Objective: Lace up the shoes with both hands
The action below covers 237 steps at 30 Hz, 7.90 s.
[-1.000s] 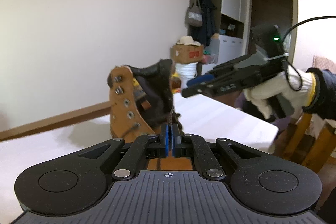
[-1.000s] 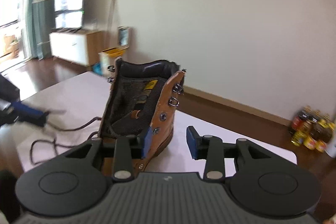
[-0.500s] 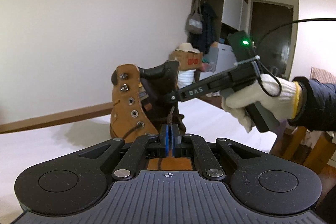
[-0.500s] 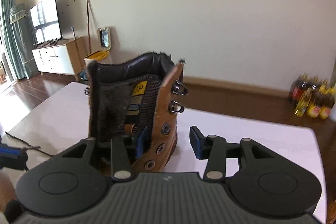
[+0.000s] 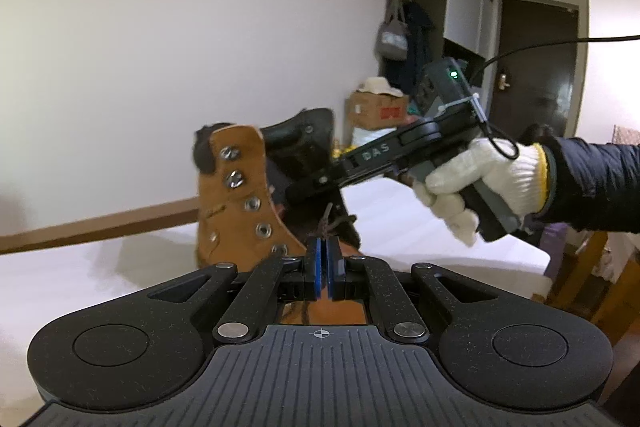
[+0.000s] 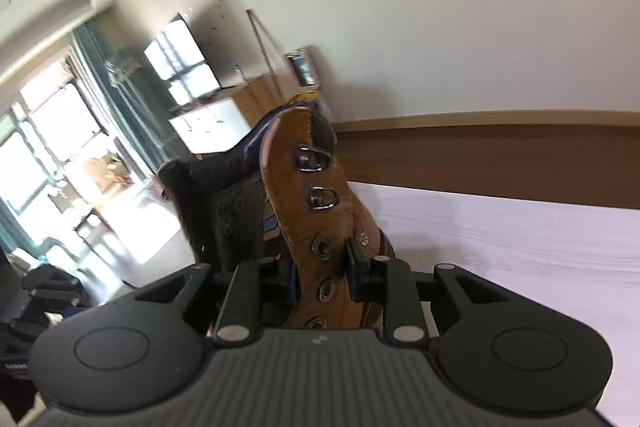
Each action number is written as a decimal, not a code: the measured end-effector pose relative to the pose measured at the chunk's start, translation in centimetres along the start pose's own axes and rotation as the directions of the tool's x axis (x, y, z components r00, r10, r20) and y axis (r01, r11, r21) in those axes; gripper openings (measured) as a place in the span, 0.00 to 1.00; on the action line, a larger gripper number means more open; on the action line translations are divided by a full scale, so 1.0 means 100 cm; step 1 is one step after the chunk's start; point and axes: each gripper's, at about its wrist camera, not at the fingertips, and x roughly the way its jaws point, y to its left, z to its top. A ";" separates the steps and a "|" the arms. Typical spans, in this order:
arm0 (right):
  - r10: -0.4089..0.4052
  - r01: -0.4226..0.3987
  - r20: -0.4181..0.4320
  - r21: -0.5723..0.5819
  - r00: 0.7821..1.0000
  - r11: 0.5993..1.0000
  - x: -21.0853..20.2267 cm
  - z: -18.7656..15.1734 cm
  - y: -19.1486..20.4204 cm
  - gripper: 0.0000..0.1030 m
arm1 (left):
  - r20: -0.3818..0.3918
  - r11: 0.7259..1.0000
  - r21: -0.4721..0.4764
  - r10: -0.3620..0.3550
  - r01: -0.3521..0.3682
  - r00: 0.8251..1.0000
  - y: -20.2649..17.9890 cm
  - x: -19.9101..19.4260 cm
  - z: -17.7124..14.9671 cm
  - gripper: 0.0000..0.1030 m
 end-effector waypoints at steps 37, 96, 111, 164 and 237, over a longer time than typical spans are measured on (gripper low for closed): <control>0.087 -0.229 -0.353 -0.384 0.932 0.894 0.018 0.048 0.048 0.13 | -0.335 0.928 0.094 0.371 -0.361 0.866 -0.050 0.053 0.042 0.03; 0.078 -0.247 -0.247 -0.791 0.966 0.559 -0.021 0.025 0.048 0.26 | -0.393 0.957 0.112 0.291 -0.268 0.872 -0.044 0.063 0.067 0.05; -0.064 -0.106 -0.110 -0.993 0.992 0.056 0.001 -0.031 0.083 0.14 | -0.370 0.958 0.077 0.286 -0.277 0.884 -0.038 0.059 0.059 0.05; -0.292 0.193 0.176 -0.981 0.940 0.031 -0.015 -0.002 0.067 0.03 | -0.156 0.897 -0.315 0.274 -0.311 0.949 -0.033 0.004 0.024 0.40; -0.075 0.804 0.810 -0.587 0.582 -0.100 -0.198 0.060 0.216 0.02 | -0.024 0.884 -0.199 0.427 -0.423 0.904 -0.057 -0.074 0.021 0.53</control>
